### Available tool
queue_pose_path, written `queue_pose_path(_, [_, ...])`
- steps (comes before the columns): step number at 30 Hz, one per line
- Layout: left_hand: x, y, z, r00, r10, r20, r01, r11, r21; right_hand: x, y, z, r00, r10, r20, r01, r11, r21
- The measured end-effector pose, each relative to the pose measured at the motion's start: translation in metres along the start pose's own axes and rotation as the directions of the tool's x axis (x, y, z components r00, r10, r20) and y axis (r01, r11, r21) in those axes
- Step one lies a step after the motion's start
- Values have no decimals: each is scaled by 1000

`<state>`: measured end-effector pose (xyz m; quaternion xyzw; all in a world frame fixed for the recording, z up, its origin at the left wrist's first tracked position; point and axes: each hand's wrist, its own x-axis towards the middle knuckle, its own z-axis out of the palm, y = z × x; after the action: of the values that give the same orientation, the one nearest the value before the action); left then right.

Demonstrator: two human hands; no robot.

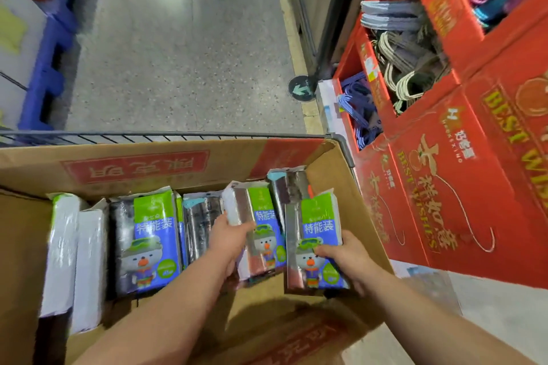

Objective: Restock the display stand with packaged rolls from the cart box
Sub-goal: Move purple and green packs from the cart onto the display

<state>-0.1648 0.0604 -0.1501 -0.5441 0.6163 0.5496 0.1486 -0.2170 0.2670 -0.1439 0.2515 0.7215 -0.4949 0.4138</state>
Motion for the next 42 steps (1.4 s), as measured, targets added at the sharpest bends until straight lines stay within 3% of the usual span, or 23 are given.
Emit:
queue_pose_path(8, [-60,1,-40,978,146,150,-135,988,-76,-81,-10,-16,978,-185,-98,201,958,204])
queue_pose_path(15, [-128,18,-19,889,312,336,-287,950,-122,-154,13,-66,913,-251,-323,344,898,275])
queue_pose_path(20, [-195,18,34,779,364,510,-343,929,-139,-208,70,-120,853,-186,-488,405,826,393])
queue_pose_path(30, [-358,-26,199,462,343,818,-550,834,-39,-308,243,-250,734,69,-675,487,639,595])
queue_pose_path(38, [-479,-85,324,354,279,892,-538,841,-50,-370,346,-379,643,94,-760,588,575,568])
queue_pose_path(42, [-521,-94,365,349,269,898,-486,871,-72,-381,367,-435,634,87,-769,599,574,559])
